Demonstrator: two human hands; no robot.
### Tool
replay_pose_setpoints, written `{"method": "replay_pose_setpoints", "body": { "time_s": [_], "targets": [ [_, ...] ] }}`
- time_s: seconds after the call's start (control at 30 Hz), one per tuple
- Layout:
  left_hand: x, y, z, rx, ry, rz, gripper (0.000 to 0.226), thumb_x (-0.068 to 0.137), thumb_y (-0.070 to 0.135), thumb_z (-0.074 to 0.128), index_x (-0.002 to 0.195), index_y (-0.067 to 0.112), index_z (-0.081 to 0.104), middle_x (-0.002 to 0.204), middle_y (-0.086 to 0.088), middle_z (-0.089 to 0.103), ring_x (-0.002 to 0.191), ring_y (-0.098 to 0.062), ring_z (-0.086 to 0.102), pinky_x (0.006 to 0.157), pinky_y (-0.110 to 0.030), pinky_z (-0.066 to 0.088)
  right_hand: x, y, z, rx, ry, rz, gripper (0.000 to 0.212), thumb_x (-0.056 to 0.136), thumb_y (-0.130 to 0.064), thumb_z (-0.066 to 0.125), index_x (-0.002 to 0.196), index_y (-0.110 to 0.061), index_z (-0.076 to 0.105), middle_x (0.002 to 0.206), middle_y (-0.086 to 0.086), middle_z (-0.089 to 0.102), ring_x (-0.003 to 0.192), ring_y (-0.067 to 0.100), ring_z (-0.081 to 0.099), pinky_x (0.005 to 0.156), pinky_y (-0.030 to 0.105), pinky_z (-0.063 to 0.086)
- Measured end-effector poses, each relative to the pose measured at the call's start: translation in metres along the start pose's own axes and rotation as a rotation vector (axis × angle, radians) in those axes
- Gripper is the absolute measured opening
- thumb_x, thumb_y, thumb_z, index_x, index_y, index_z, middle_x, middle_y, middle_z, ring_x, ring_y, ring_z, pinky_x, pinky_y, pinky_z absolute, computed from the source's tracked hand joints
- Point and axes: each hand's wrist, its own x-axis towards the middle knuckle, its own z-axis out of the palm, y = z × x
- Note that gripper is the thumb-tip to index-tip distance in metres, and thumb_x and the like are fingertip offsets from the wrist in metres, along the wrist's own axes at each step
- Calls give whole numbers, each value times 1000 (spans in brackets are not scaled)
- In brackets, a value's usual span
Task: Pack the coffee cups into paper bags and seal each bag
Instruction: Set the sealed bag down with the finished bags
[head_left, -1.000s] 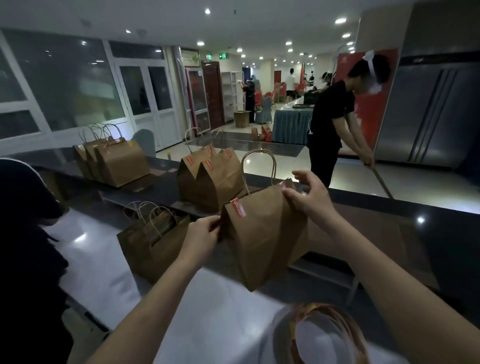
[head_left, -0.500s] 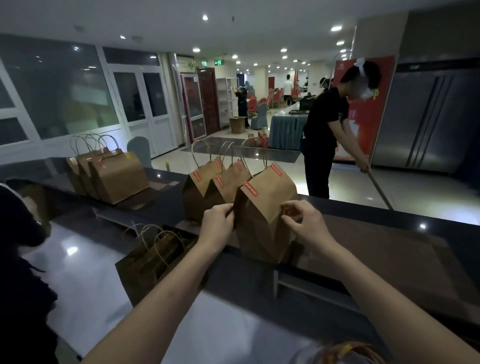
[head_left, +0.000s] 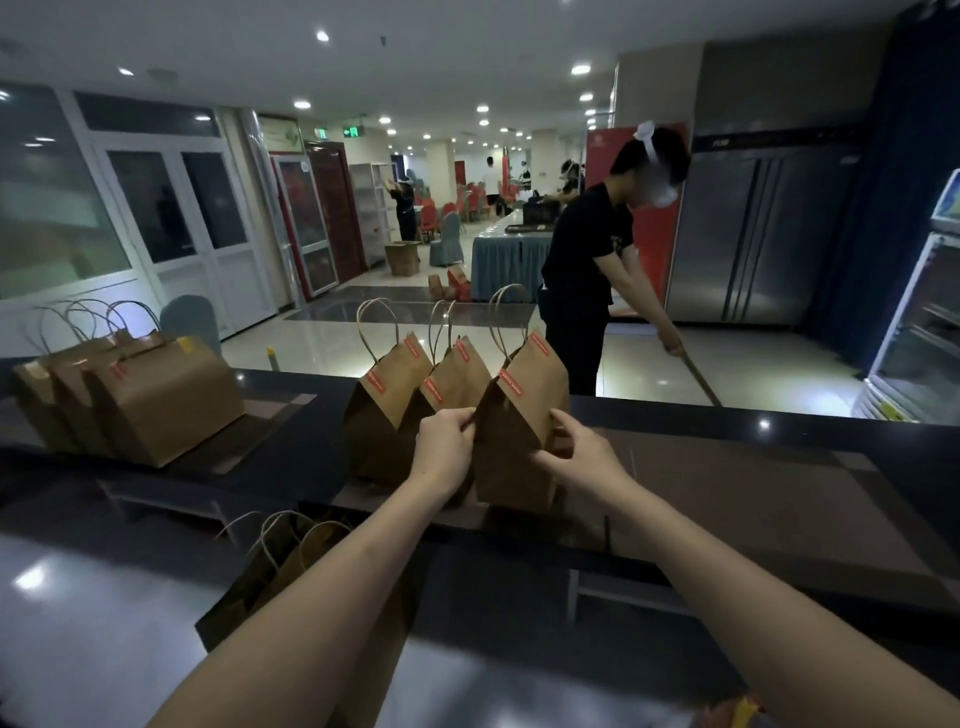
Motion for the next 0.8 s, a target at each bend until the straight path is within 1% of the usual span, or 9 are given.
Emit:
{"method": "replay_pose_setpoints", "body": {
  "time_s": [0.07,0.1,0.17,0.23,0.33,0.4,0.53,0.67,0.8],
  "targets": [
    [6,-8,5,12,-11,-12,28,106,23,57,129,21,73,114,5,75,113,-16,68,100,-38,57,2,2,10,68,-6,40,79,99,-26,70,164,-35,26,159,3,42,141,27,47,104,48,56],
    [7,-11,8,13,-17,-20,29,106,21,57,131,21,72,118,3,75,116,-17,67,103,-40,56,2,3,15,102,-7,56,78,100,-22,68,164,-37,26,159,3,42,140,26,49,102,47,57],
    [8,-18,12,22,-18,-29,32,106,20,57,134,20,70,124,2,73,120,-18,66,106,-41,54,6,6,25,127,12,80,78,101,-17,65,164,-39,25,158,5,44,137,26,53,101,49,58],
    [9,-23,15,26,-15,-30,33,106,17,56,137,18,68,128,-1,72,124,-20,64,110,-39,51,10,9,32,116,35,95,77,102,-14,63,164,-39,25,158,5,45,136,27,54,102,50,57],
    [12,-25,17,19,-29,-61,34,106,12,55,138,14,66,132,-5,69,127,-22,61,113,-35,46,15,11,42,137,52,114,75,103,-10,61,163,-37,27,158,4,46,140,26,52,108,50,54],
    [15,-27,20,5,-46,-77,33,106,12,54,136,15,67,130,-5,70,126,-23,61,113,-38,47,19,13,46,142,76,129,72,103,-8,59,163,-36,30,158,5,48,140,26,52,109,50,52],
    [23,-27,22,18,-64,-89,31,105,12,57,133,16,70,124,-5,73,121,-24,65,111,-42,51,26,12,53,126,109,135,69,104,-8,58,163,-33,32,156,5,50,141,26,51,109,45,51],
    [25,-26,19,57,-39,-89,34,104,11,58,136,16,68,128,-6,71,124,-27,63,112,-43,49,27,10,56,117,108,123,68,104,-8,58,163,-29,32,157,5,48,144,28,47,111,47,48],
    [20,-26,13,86,-22,-46,36,105,10,56,140,16,64,132,-7,69,128,-26,61,113,-41,48,31,9,58,113,96,123,68,104,-8,58,163,-29,31,157,6,47,144,29,47,112,48,50]
  ]
}}
